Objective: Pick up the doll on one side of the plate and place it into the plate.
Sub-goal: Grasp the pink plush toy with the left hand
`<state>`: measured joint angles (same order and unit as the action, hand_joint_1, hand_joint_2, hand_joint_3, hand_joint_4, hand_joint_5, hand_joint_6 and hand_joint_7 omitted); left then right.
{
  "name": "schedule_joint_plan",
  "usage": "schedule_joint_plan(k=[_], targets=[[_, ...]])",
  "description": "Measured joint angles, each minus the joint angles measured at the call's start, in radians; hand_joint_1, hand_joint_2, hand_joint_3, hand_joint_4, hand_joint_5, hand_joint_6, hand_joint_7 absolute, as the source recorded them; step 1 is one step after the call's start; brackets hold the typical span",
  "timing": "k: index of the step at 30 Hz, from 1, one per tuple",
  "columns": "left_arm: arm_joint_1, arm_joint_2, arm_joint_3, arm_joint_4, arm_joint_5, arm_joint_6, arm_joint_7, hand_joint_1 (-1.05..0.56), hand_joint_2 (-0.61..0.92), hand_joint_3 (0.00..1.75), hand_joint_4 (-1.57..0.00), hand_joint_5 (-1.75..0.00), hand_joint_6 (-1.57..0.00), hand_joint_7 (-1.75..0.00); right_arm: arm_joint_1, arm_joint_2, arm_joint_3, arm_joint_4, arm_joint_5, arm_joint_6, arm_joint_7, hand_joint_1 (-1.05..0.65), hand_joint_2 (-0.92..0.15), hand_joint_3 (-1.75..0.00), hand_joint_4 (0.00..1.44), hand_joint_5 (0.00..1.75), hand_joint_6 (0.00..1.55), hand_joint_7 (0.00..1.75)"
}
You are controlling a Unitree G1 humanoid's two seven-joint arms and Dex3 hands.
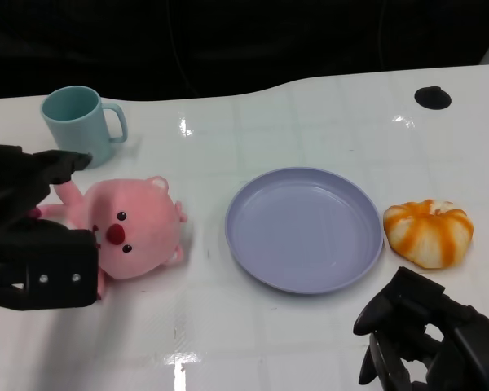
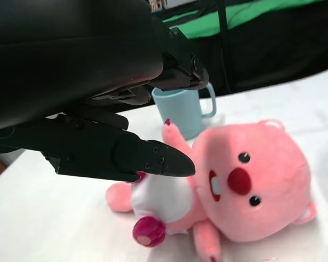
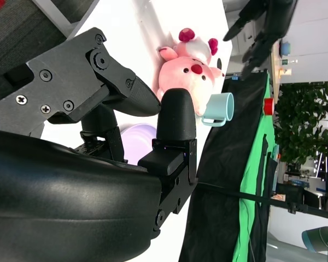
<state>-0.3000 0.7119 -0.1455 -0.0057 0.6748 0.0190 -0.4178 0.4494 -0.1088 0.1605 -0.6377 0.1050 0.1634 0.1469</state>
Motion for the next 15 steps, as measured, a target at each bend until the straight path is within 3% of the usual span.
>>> schedule_joint_plan(k=[15], targets=[[-0.114,-0.05,-0.175,0.271,0.136,0.039,-0.004,-0.74,0.92,0.02,-0.1,-0.13,-0.14,0.0,0.014,-0.002,-0.007,-0.03,0.003,0.024,0.005,-0.24,-0.59,-1.15,0.62,1.74,0.51,1.53]])
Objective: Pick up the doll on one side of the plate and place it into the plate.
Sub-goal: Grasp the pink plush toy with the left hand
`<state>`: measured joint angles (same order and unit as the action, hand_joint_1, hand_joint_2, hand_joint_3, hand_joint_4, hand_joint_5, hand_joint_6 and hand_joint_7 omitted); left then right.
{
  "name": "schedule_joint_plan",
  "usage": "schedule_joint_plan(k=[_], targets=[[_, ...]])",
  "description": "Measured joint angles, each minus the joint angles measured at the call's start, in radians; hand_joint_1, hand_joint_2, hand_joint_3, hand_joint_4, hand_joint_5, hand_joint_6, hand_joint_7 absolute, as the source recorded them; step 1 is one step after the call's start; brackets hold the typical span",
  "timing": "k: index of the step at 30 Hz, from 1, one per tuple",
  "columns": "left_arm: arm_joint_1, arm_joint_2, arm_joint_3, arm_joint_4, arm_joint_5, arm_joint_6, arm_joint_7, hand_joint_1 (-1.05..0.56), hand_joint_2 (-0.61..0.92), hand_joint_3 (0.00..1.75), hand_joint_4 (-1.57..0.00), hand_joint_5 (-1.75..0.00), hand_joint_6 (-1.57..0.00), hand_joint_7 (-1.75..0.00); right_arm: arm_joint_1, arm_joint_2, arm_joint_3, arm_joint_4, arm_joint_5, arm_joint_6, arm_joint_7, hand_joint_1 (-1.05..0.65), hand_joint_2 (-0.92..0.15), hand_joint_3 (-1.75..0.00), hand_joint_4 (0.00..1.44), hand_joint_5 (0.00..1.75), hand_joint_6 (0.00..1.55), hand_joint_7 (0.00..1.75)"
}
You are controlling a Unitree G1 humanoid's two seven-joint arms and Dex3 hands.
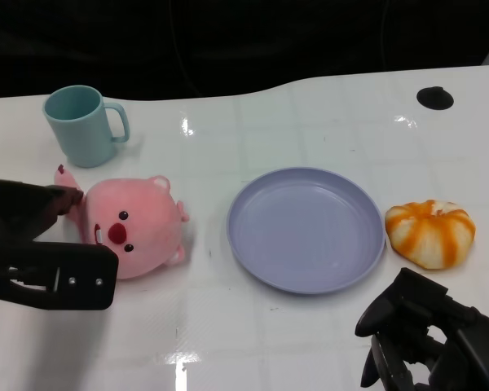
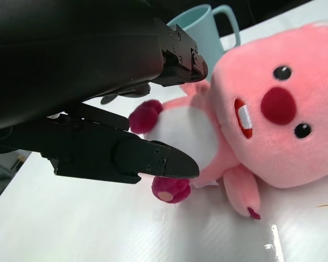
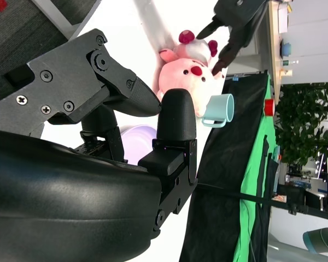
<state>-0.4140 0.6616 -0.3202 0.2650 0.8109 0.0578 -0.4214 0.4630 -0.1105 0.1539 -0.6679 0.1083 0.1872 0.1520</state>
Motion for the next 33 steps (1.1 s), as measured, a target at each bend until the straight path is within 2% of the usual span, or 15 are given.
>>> schedule_joint_plan(k=[12,14,17,18,21,22,24,25,26,27,28,30,31,32,33], targets=[[-0.161,-0.094,-0.091,0.393,0.001,-0.094,0.16,-0.57,0.9,0.0,-0.17,-0.09,-0.19,-0.02,0.002,0.0,-0.001,-0.007,0.001,0.012,0.004,-0.25,-0.59,-1.13,0.61,1.73,0.51,1.53],[-0.197,-0.116,-0.107,0.466,0.001,-0.112,0.193,-0.55,0.9,0.0,-0.24,-0.1,-0.26,-0.03,0.002,-0.001,-0.001,-0.008,0.001,0.012,0.005,-0.25,-0.59,-1.13,0.61,1.73,0.51,1.53],[-0.227,-0.148,-0.118,0.559,-0.006,-0.13,0.259,-0.47,0.9,0.0,-0.4,-0.09,-0.44,-0.04,0.003,-0.001,-0.003,-0.009,0.003,0.012,0.006,-0.24,-0.59,-1.13,0.61,1.73,0.51,1.53],[-0.235,-0.16,-0.119,0.585,-0.014,-0.133,0.281,-0.42,0.91,0.0,-0.5,-0.09,-0.54,-0.05,0.003,-0.001,-0.004,-0.009,0.006,0.012,0.007,-0.24,-0.59,-1.13,0.61,1.73,0.51,1.53],[-0.252,-0.188,-0.116,0.647,-0.039,-0.146,0.36,-0.32,0.91,0.0,-0.83,-0.24,-0.82,-0.1,0.003,-0.003,-0.008,-0.009,0.013,0.012,0.011,-0.24,-0.59,-1.14,0.61,1.74,0.5,1.53],[-0.255,-0.197,-0.114,0.668,-0.045,-0.156,0.393,-0.29,0.92,0.04,-0.87,-0.52,-0.95,-0.1,0.002,-0.004,-0.01,-0.009,0.015,0.012,0.014,-0.24,-0.59,-1.14,0.61,1.74,0.5,1.53],[-0.261,-0.211,-0.11,0.703,-0.067,-0.181,0.446,-0.27,0.92,0.09,-0.85,-0.94,-1.07,-0.12,0.002,-0.005,-0.019,-0.009,0.022,0.012,0.02,-0.24,-0.59,-1.14,0.61,1.74,0.5,1.54],[-0.263,-0.216,-0.109,0.719,-0.076,-0.201,0.471,-0.25,0.92,0.11,-0.82,-1.27,-1.11,-0.29,0.003,-0.005,-0.025,-0.009,0.026,0.012,0.023,-0.24,-0.6,-1.14,0.6,1.74,0.5,1.54],[-0.264,-0.221,-0.109,0.734,-0.081,-0.22,0.493,-0.25,0.92,0.11,-0.81,-1.42,-1.05,-0.5,0.002,-0.006,-0.031,-0.009,0.03,0.012,0.026,-0.24,-0.6,-1.14,0.6,1.74,0.5,1.54],[-0.265,-0.226,-0.11,0.746,-0.086,-0.235,0.513,-0.21,0.92,0.12,-0.79,-1.61,-0.96,-0.86,0.002,-0.006,-0.037,-0.009,0.032,0.012,0.028,-0.24,-0.6,-1.13,0.6,1.74,0.5,1.54],[-0.266,-0.232,-0.112,0.757,-0.09,-0.246,0.529,-0.2,0.92,0.13,-0.78,-1.68,-0.91,-1.01,0.002,-0.007,-0.041,-0.009,0.033,0.012,0.029,-0.23,-0.6,-1.13,0.6,1.74,0.49,1.54],[-0.271,-0.239,-0.117,0.775,-0.1,-0.259,0.549,-0.19,0.92,0.13,-0.78,-1.73,-0.87,-1.12,0.002,-0.009,-0.044,-0.009,0.035,0.012,0.032,-0.23,-0.6,-1.12,0.6,1.74,0.49,1.54],[-0.275,-0.24,-0.12,0.781,-0.105,-0.264,0.553,-0.2,0.92,0.18,-0.79,-1.74,-0.83,-1.25,0.002,-0.009,-0.044,-0.009,0.036,0.012,0.034,-0.23,-0.6,-1.12,0.6,1.74,0.49,1.54],[-0.277,-0.241,-0.122,0.784,-0.107,-0.267,0.563,-0.2,0.91,0.26,-0.8,-1.74,-0.73,-1.49,0.002,-0.009,-0.044,-0.008,0.037,0.012,0.037,-0.23,-0.61,-1.12,0.6,1.74,0.49,1.54],[-0.276,-0.245,-0.123,0.787,-0.109,-0.272,0.58,-0.2,0.92,0.32,-0.82,-1.74,-0.68,-1.62,0.002,-0.01,-0.047,-0.007,0.039,0.012,0.04,-0.23,-0.61,-1.12,0.6,1.74,0.49,1.54]])
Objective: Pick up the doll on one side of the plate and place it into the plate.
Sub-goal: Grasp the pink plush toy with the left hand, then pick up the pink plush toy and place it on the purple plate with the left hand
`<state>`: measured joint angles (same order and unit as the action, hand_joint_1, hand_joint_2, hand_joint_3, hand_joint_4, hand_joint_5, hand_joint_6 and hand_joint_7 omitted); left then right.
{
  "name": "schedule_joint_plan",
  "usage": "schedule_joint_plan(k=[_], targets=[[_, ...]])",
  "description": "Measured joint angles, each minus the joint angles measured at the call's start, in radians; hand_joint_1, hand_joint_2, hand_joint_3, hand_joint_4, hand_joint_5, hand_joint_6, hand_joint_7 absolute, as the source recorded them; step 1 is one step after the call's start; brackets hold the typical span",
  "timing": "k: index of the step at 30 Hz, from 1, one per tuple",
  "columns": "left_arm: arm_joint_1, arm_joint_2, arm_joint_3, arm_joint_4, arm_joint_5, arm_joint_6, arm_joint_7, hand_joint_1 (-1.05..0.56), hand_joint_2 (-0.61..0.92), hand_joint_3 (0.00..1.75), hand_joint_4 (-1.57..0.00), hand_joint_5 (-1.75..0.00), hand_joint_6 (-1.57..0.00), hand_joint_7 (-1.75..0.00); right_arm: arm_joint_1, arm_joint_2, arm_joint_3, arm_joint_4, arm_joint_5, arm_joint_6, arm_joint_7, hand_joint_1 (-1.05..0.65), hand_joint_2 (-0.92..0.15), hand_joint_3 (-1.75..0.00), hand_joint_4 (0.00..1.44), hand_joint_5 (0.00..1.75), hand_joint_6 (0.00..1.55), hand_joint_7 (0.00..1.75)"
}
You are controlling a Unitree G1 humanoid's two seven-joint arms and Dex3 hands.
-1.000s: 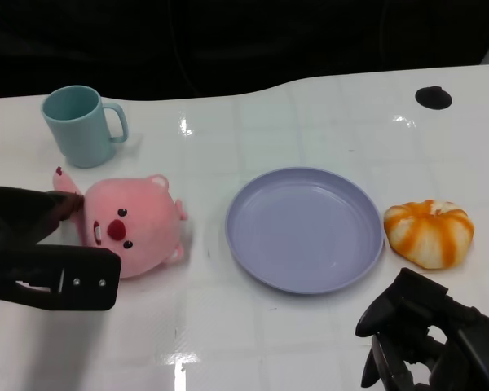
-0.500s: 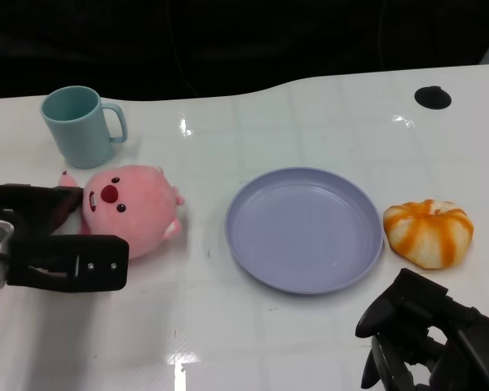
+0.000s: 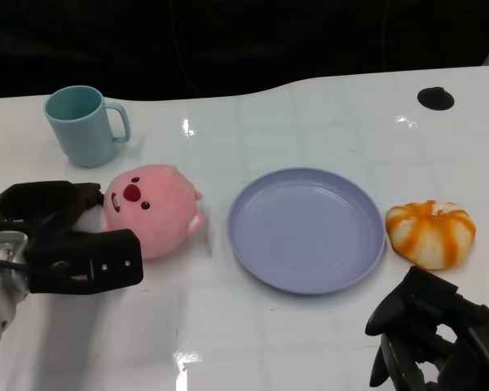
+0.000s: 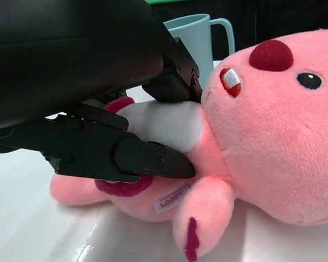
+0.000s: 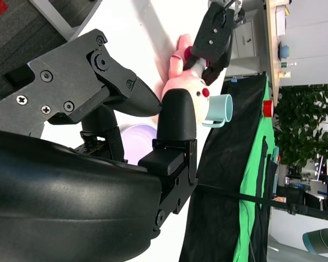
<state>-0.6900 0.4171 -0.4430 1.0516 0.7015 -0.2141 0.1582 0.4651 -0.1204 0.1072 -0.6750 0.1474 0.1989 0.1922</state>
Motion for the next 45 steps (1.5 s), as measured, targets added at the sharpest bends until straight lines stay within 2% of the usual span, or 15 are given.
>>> schedule_joint_plan(k=[2,3,4,5,8,13,20,28,33,37,43,45], targets=[[0.008,-0.013,0.0,0.004,-0.007,-0.015,0.038,-0.19,0.89,0.41,-0.84,-1.75,-0.66,-1.72,-0.001,-0.003,-0.009,0.008,0.011,0.0,0.007,-0.22,-0.61,-1.12,0.6,1.74,0.49,1.54],[0.013,-0.018,0.001,0.005,-0.009,-0.024,0.056,-0.19,0.88,0.44,-0.85,-1.75,-0.66,-1.73,-0.002,-0.004,-0.015,0.013,0.013,0.0,0.009,-0.22,-0.61,-1.12,0.6,1.75,0.49,1.55],[0.019,-0.024,0.003,0.006,-0.013,-0.032,0.071,-0.18,0.81,0.6,-0.85,-1.75,-0.67,-1.74,-0.003,-0.005,-0.019,0.018,0.015,0.0,0.011,-0.22,-0.61,-1.12,0.6,1.75,0.49,1.55],[0.022,-0.028,0.005,0.006,-0.022,-0.037,0.079,-0.18,0.78,0.68,-0.85,-1.75,-0.67,-1.74,-0.003,-0.006,-0.023,0.021,0.017,0.0,0.013,-0.22,-0.61,-1.12,0.6,1.75,0.49,1.55],[0.03,-0.04,0.019,0.001,-0.05,-0.041,0.087,-0.19,0.7,0.81,-0.85,-1.75,-0.69,-1.75,-0.003,-0.006,-0.029,0.024,0.024,-0.001,0.019,-0.22,-0.62,-1.13,0.59,1.75,0.49,1.55],[0.055,-0.058,0.05,-0.056,-0.085,0.008,0.095,-0.21,0.67,0.87,-0.87,-1.75,-0.66,-1.75,-0.007,-0.006,-0.032,0.034,0.034,-0.002,0.027,-0.21,-0.62,-1.12,0.59,1.75,0.48,1.56],[0.111,-0.061,0.074,-0.228,-0.081,0.129,0.094,-0.2,0.64,0.91,-0.88,-1.75,-0.61,-1.75,-0.011,-0.006,-0.033,0.052,0.033,-0.02,0.034,-0.21,-0.61,-1.12,0.59,1.74,0.48,1.56],[0.178,-0.048,0.079,-0.468,-0.061,0.171,0.09,-0.22,0.52,1.11,-0.92,-1.75,-0.64,-1.75,-0.012,-0.007,-0.033,0.054,0.032,-0.021,0.033,-0.21,-0.61,-1.12,0.6,1.75,0.49,1.55],[0.188,-0.048,0.079,-0.614,-0.034,0.229,0.065,-0.22,0.53,1.05,-0.92,-1.75,-0.65,-1.75,-0.012,-0.007,-0.033,0.054,0.03,-0.021,0.032,-0.2,-0.62,-1.13,0.59,1.75,0.49,1.55],[0.188,-0.059,0.079,-0.675,-0.031,0.239,0.039,-0.22,0.53,1.04,-0.93,-1.75,-0.65,-1.75,-0.012,-0.007,-0.033,0.054,0.031,-0.021,0.033,-0.2,-0.62,-1.13,0.59,1.75,0.49,1.55],[0.184,-0.114,0.065,-0.732,-0.03,0.241,0.001,-0.19,0.47,0.99,-0.92,-1.75,-0.63,-1.75,-0.017,-0.007,-0.033,0.055,0.029,-0.021,0.033,-0.2,-0.61,-1.13,0.6,1.75,0.48,1.56],[0.169,-0.145,0.055,-0.715,-0.03,0.236,-0.002,-0.19,0.44,1.06,-0.94,-1.75,-0.66,-1.75,-0.018,-0.007,-0.033,0.056,0.029,-0.022,0.033,-0.2,-0.61,-1.13,0.59,1.75,0.48,1.56]])
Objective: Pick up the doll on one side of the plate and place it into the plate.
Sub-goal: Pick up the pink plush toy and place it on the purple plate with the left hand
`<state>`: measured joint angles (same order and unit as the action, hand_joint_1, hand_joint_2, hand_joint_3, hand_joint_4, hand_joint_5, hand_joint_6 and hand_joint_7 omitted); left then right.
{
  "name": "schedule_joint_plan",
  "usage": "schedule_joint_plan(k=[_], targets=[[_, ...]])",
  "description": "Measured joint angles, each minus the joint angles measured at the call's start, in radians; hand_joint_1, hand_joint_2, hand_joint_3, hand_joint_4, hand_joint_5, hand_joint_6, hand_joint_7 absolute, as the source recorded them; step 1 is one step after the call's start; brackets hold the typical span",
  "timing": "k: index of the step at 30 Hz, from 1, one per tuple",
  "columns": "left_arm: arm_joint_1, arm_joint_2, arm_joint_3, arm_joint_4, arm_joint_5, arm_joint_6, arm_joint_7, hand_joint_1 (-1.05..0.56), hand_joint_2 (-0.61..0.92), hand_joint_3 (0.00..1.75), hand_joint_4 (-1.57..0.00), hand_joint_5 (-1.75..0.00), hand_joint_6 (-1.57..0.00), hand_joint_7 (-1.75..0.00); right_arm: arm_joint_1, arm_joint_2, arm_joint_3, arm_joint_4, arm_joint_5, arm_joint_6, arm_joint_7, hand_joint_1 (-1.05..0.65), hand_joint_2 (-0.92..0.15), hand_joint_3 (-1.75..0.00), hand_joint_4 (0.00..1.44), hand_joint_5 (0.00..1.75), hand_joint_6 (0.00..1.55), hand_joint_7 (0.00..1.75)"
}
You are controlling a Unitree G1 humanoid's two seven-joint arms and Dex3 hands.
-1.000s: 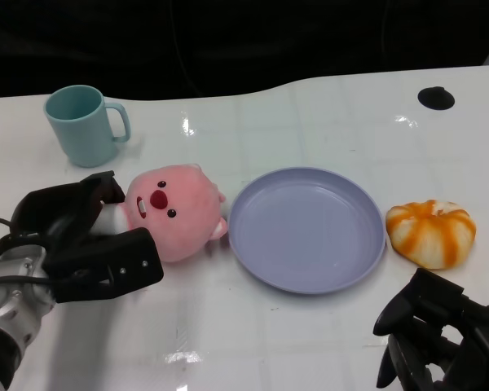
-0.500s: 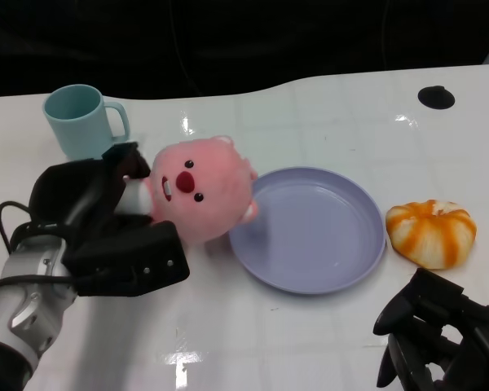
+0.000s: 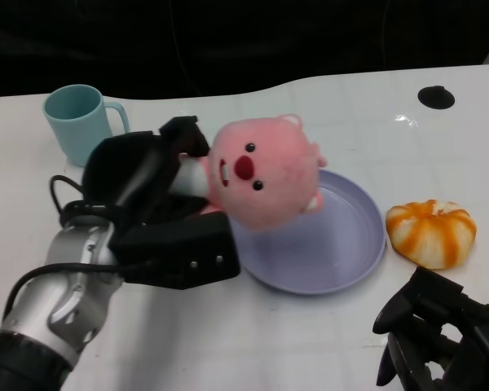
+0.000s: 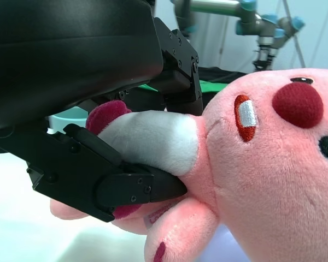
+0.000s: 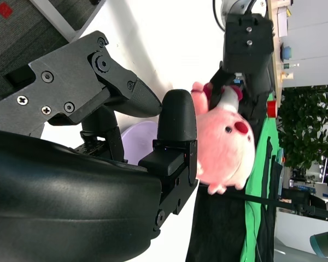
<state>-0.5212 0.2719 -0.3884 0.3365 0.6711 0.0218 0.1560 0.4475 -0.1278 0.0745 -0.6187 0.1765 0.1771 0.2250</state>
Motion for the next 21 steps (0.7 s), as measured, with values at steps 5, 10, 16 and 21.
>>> schedule_joint_plan(k=[5,10,16,21], targets=[[-0.065,-0.065,-0.016,0.083,-0.01,-0.022,-0.006,-0.23,0.42,1.15,-0.97,-1.75,-0.7,-1.75,0.001,-0.001,0.001,0.002,-0.003,-0.003,0.002,-0.2,-0.61,-1.13,0.59,1.75,0.49,1.55],[-0.116,-0.112,-0.034,0.158,-0.012,-0.025,-0.021,-0.22,0.49,1.05,-0.94,-1.75,-0.67,-1.75,0.003,-0.001,0.004,0.001,-0.004,-0.003,0.002,-0.2,-0.61,-1.14,0.6,1.75,0.49,1.55],[-0.147,-0.163,-0.057,0.243,-0.01,-0.012,-0.031,-0.19,0.46,1.17,-0.95,-1.75,-0.73,-1.75,0.004,-0.001,0.008,0.0,-0.004,-0.003,0.002,-0.2,-0.61,-1.14,0.6,1.75,0.49,1.55],[-0.174,-0.181,-0.071,0.295,-0.007,-0.025,-0.025,-0.19,0.38,1.16,-0.94,-1.75,-0.72,-1.75,0.005,-0.001,0.012,0.001,-0.014,-0.012,0.002,-0.21,-0.6,-1.15,0.6,1.75,0.49,1.55]])
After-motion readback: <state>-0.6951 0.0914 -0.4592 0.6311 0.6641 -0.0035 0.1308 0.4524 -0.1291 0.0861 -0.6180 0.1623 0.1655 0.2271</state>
